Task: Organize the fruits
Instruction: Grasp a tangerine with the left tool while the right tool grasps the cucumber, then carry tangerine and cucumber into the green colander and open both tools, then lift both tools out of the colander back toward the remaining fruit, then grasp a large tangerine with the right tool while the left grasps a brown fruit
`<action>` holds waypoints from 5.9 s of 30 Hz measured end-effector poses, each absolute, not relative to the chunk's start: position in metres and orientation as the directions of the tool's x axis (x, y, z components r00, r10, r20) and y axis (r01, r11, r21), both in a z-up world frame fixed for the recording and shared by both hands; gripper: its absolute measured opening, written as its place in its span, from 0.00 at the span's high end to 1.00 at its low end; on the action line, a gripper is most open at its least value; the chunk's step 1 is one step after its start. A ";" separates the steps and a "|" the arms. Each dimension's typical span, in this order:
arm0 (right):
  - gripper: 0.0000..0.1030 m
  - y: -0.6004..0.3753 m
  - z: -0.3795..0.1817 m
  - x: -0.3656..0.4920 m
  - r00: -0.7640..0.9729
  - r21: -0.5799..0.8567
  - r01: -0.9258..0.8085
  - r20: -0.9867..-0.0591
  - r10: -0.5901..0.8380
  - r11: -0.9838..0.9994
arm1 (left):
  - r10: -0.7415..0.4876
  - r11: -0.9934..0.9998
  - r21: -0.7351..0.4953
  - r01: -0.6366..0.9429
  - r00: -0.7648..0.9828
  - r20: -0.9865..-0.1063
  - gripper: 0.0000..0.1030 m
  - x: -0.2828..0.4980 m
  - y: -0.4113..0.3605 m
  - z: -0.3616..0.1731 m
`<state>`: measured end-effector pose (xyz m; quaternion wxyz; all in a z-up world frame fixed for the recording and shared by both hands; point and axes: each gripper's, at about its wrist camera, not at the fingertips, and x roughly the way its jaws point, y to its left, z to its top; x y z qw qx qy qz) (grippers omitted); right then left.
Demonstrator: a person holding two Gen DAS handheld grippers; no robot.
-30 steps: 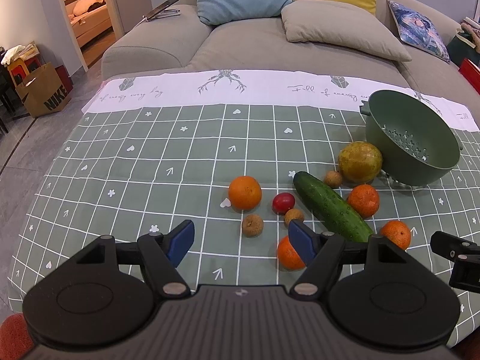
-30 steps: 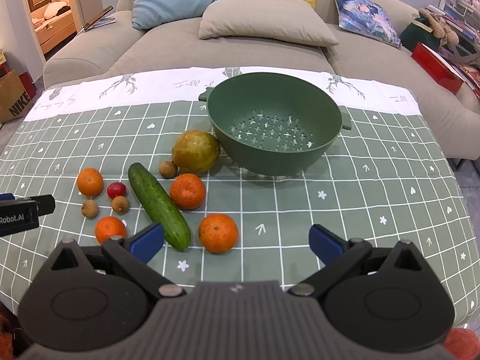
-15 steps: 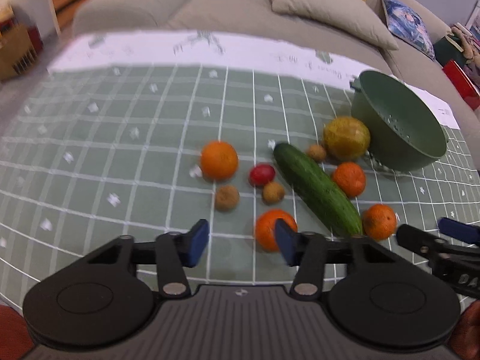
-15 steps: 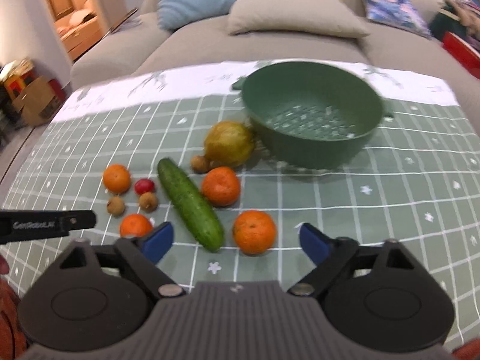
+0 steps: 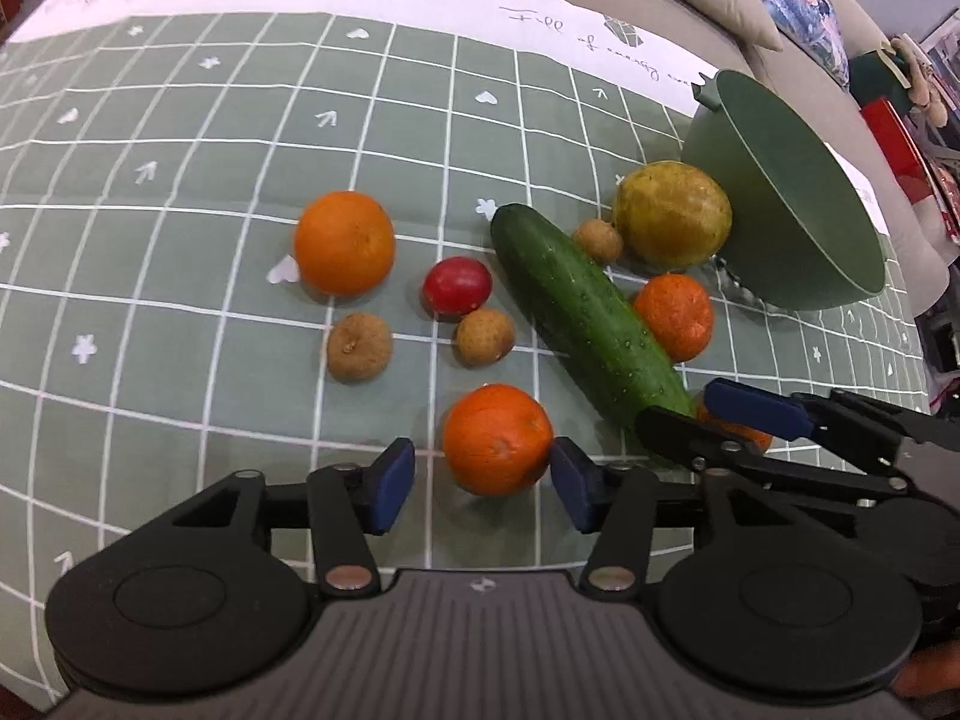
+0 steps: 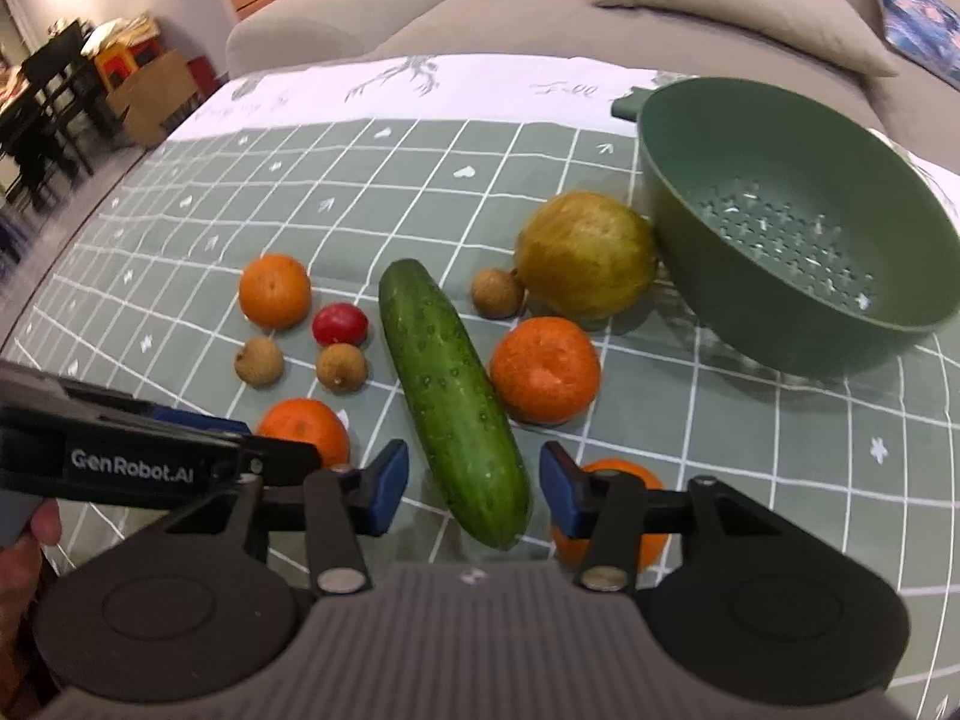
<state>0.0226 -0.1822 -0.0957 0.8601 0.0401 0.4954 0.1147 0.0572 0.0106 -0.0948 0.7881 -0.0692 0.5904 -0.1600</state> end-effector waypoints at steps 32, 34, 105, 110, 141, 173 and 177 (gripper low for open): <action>0.56 -0.134 -0.087 0.053 0.517 -0.062 -0.451 -0.831 0.204 0.890 | -0.286 0.957 -0.256 0.136 0.298 -0.910 0.55 0.067 0.032 -0.076; 0.56 -0.126 -0.089 0.060 0.514 -0.104 -0.482 -0.838 0.184 0.870 | -0.273 0.960 -0.240 0.142 0.306 -0.912 0.55 0.065 0.031 -0.073; 0.67 -0.339 -0.073 0.181 0.497 0.158 -0.062 -0.851 0.168 0.985 | -0.291 0.747 -0.075 0.660 0.223 -0.930 0.49 0.176 -0.216 -0.070; 0.64 -0.339 -0.066 0.176 0.508 0.154 -0.051 -0.847 0.158 0.987 | -0.313 0.748 -0.101 0.656 0.216 -0.925 0.38 0.172 -0.214 -0.068; 0.46 -0.253 -0.027 -0.004 0.678 0.203 0.063 -0.727 0.107 0.977 | -0.314 0.896 -0.107 0.431 0.443 -0.840 0.32 0.070 -0.042 -0.014; 0.58 -0.209 -0.112 -0.013 0.546 0.118 -0.004 -0.832 0.101 0.993 | -0.193 0.961 -0.076 0.266 0.447 -0.874 0.65 0.064 0.021 -0.111; 0.59 -0.207 -0.112 -0.013 0.548 0.111 -0.012 -0.831 0.100 0.994 | -0.192 0.958 -0.067 0.281 0.449 -0.873 0.71 0.065 0.017 -0.112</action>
